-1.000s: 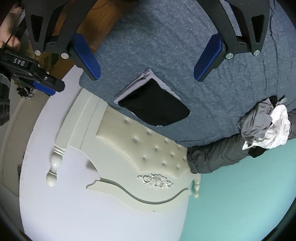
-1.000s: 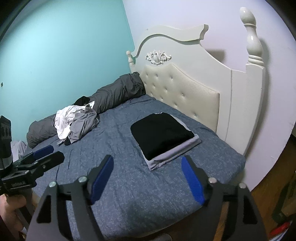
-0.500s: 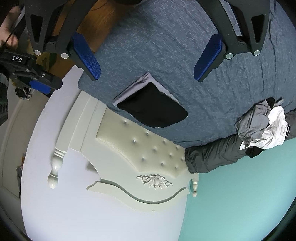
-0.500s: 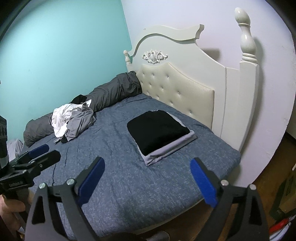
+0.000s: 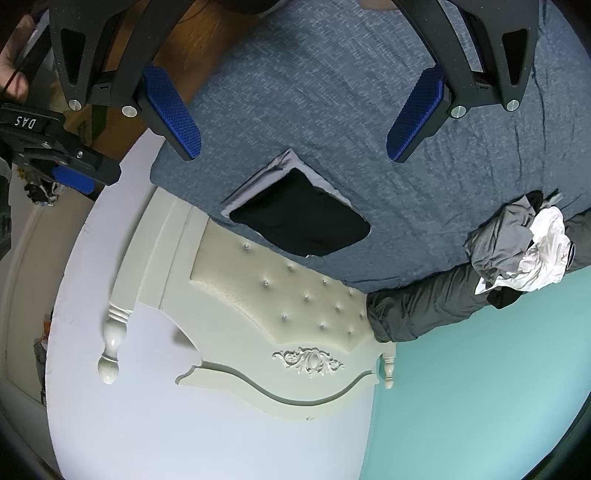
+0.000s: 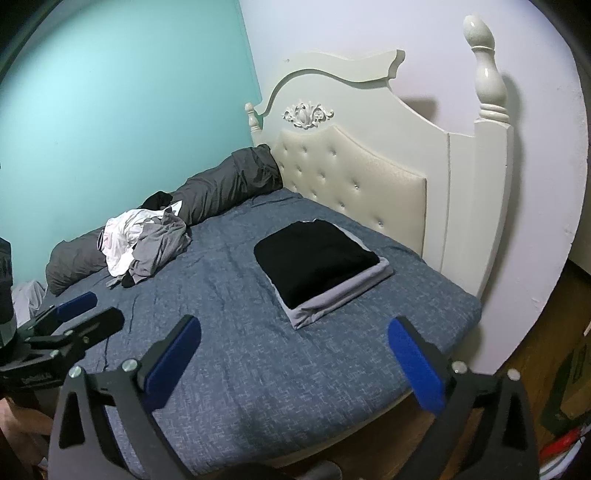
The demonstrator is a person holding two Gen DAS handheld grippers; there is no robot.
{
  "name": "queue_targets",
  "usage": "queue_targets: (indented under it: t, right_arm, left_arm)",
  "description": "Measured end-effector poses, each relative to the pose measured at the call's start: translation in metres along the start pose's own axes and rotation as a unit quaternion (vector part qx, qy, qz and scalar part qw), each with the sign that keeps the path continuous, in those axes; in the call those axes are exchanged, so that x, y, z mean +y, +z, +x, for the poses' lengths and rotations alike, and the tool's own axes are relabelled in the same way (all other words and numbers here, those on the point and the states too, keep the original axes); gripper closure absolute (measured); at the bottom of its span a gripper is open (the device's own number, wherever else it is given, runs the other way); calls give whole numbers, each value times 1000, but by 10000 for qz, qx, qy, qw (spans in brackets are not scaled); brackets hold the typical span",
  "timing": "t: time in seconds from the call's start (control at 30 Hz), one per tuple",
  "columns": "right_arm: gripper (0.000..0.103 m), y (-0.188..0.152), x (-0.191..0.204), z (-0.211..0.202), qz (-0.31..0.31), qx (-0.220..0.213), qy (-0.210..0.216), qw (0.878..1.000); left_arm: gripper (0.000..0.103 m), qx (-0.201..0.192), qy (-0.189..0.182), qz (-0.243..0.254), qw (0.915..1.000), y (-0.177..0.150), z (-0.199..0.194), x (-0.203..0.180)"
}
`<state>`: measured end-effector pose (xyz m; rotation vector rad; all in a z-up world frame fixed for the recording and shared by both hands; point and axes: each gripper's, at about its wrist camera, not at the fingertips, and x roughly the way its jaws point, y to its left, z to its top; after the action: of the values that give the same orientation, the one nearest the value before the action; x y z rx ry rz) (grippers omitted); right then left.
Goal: Fold clothes
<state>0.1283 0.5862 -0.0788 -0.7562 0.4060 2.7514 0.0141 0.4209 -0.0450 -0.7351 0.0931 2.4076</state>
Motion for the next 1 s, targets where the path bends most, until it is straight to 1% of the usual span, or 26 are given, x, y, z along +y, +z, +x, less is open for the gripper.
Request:
queue_targets:
  t: [0.27,0.67,1.0]
  right_arm:
    - [0,-3,2,-4,-4,-72,-56,10000]
    - [0,-5,4,-4,-27,-27,-37,10000]
    - [0,-5,6,-5,-39,-42,-35,10000]
  left_arm:
    - [0,-41,-24,24,10000,-2,-5,0]
    - [0,-133,-5,2,9999,-2,-11,1]
    - [0,-88,2,-29,10000,-3,-11,4]
